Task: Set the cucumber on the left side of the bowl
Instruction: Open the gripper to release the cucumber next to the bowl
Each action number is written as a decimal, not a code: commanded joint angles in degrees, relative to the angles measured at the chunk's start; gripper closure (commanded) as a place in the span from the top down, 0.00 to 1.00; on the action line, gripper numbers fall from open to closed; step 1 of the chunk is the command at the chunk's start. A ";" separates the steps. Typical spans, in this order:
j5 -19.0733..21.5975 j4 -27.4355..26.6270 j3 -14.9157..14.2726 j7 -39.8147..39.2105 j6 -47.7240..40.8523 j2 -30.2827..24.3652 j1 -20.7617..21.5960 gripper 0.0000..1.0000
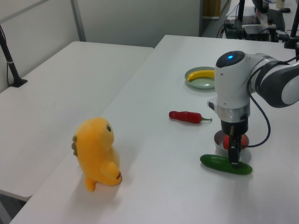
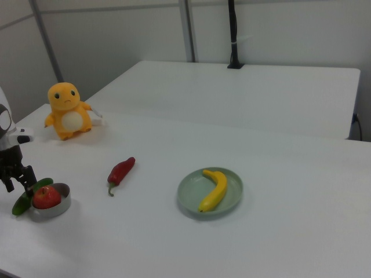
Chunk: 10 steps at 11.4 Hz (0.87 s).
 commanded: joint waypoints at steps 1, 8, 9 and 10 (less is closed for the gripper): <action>-0.60 -0.19 -0.08 -0.24 0.35 -1.50 0.08 1.00; -0.60 6.75 -1.04 0.82 -0.27 -4.49 -4.39 1.00; -0.69 6.67 -2.70 0.30 -0.62 -6.06 -4.84 1.00; -0.87 6.50 -6.55 -0.93 -1.23 -7.47 -4.23 1.00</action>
